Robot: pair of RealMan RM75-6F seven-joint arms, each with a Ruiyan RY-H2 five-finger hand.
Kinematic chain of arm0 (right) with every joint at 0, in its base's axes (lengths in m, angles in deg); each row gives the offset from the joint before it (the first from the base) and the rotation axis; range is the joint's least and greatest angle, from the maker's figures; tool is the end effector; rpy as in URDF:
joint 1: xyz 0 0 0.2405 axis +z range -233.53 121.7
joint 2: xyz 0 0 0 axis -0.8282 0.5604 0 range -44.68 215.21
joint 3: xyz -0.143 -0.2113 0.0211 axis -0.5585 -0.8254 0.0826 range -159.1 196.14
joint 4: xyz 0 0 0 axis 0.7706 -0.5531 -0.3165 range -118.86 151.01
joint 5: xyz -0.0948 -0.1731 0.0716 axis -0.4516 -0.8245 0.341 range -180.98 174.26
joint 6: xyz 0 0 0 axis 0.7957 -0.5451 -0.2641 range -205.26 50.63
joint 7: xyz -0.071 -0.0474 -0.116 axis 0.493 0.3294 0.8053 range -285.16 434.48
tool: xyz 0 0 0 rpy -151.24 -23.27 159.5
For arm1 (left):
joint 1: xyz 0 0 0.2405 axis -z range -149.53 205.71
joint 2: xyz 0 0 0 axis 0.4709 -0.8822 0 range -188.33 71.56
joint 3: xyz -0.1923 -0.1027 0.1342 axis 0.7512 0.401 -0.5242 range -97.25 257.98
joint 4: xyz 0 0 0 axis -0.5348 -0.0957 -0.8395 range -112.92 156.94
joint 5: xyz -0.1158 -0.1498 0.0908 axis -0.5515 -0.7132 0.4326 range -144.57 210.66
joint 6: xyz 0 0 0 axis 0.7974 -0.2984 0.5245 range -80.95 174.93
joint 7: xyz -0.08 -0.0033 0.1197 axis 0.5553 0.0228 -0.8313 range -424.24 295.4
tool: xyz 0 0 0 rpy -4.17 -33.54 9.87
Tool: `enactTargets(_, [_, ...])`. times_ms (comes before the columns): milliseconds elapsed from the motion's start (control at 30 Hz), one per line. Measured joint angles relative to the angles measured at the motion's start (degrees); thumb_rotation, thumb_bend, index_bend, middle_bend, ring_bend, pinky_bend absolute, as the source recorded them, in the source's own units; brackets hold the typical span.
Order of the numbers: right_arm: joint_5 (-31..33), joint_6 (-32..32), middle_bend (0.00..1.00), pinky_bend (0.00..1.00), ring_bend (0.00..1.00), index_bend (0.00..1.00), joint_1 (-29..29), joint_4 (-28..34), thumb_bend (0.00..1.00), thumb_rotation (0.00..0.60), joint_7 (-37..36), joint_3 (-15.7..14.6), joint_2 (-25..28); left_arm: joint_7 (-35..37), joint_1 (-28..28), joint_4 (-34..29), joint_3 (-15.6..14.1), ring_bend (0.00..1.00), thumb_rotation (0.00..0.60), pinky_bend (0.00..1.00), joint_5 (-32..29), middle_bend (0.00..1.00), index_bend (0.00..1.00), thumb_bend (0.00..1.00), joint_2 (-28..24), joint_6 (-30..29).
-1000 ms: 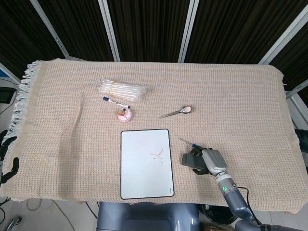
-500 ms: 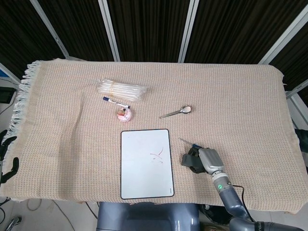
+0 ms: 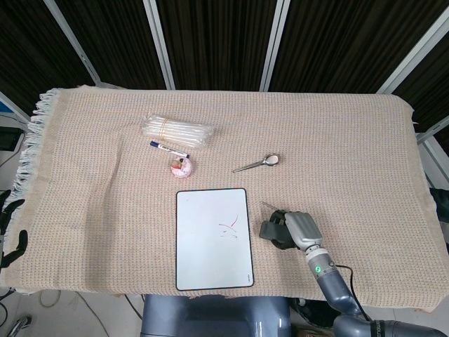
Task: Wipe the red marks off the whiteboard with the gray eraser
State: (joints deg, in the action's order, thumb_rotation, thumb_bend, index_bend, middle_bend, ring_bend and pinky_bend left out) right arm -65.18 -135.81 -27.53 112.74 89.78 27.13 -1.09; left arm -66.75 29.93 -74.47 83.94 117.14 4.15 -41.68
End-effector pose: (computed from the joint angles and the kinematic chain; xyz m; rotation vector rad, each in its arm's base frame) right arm -0.1899 -0.2736 -0.0117 1.6696 -1.3462 0.9359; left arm -0.3079 0.1662 0.1730 -1.2882 -0.8953 -0.8988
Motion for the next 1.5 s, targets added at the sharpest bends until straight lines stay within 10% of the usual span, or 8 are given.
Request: enactTargets(1500, [2.40,6.95,0.50,0.42,0.50,0.49,17.33,-21.89,0.41,0.600,6.16,6.27,-22.24,0.73,0.16,-0.50,0.16,0.00,0.600,0.00,-0.45,0.01,0.16,0.48,-0.18,0.47])
